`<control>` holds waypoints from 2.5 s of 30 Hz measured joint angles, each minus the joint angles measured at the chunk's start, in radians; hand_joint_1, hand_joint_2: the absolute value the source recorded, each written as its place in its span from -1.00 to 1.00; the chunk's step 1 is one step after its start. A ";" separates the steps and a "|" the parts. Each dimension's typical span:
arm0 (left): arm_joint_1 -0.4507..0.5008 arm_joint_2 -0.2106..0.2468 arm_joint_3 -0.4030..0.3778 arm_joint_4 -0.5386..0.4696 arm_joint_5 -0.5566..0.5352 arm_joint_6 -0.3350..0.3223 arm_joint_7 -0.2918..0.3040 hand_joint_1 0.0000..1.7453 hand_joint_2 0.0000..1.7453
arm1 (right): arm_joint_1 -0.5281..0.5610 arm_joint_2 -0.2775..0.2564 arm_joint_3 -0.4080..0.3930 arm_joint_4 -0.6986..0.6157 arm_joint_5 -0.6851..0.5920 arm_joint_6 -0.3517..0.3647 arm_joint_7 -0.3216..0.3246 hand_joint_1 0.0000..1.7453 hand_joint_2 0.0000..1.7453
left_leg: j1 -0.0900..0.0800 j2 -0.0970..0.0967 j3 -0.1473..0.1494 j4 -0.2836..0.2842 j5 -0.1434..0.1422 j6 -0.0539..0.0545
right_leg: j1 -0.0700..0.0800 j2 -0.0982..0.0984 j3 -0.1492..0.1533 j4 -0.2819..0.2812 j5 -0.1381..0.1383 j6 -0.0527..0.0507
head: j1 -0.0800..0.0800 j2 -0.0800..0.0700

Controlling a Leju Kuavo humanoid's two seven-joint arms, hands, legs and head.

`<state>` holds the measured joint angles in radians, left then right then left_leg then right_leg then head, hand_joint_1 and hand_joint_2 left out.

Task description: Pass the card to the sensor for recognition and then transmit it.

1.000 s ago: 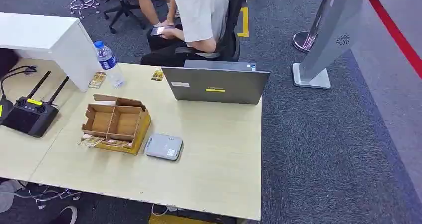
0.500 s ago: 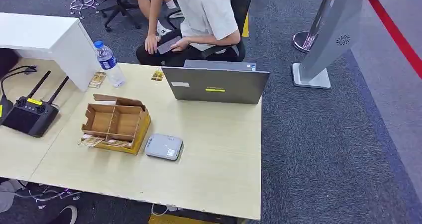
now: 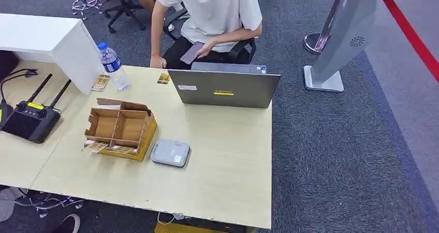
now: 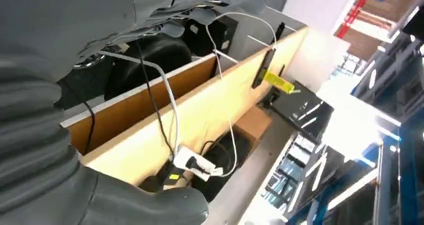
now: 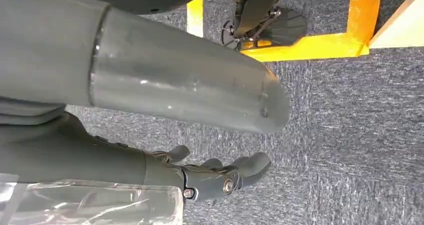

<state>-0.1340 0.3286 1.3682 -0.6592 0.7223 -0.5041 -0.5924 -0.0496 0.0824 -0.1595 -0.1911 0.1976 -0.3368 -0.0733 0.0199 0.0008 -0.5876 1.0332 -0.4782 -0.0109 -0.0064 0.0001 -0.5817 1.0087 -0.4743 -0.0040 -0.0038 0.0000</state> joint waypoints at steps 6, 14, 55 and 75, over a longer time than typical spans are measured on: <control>-0.022 -0.043 -0.105 -0.140 -0.103 0.095 -0.012 -1.00 1.00 | -0.002 0.000 0.000 0.000 0.015 -0.002 0.009 -1.00 -1.00 | 0.000 0.000 0.000 0.000 0.001 -0.001 | 0.000 0.000 0.000 0.000 0.001 -0.001 | 0.000 0.000; -0.068 -0.087 -0.271 -0.277 -0.294 0.234 -0.014 -1.00 1.00 | -0.006 0.000 0.000 0.002 0.035 -0.002 0.022 -1.00 -1.00 | 0.000 0.000 0.000 0.000 0.001 -0.001 | 0.000 0.000 0.000 0.000 0.002 -0.002 | 0.000 0.000; -0.535 -0.183 -1.157 -0.385 -1.429 0.666 0.299 -1.00 1.00 | -0.031 0.005 0.027 0.003 0.142 0.021 0.098 -1.00 -1.00 | 0.000 0.002 0.000 0.001 0.002 -0.002 | 0.000 0.004 -0.001 0.000 0.005 -0.001 | 0.000 0.000; -0.793 -0.228 -1.561 -0.327 -1.961 0.846 0.481 1.00 1.00 | -0.036 0.005 0.031 0.008 0.186 0.056 0.134 -1.00 -1.00 | 0.000 0.002 0.000 0.002 0.002 -0.002 | 0.000 0.004 -0.001 0.001 0.005 -0.001 | 0.000 0.000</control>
<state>-0.9267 0.1011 -0.1931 -0.9865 -1.2384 0.3418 -0.1117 -0.0855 0.0870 -0.1286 -0.1831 0.3838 -0.2808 0.0610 0.0199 0.0028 -0.5879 1.0349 -0.4762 -0.0126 -0.0065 0.0038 -0.5832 1.0092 -0.4693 -0.0050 -0.0038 0.0000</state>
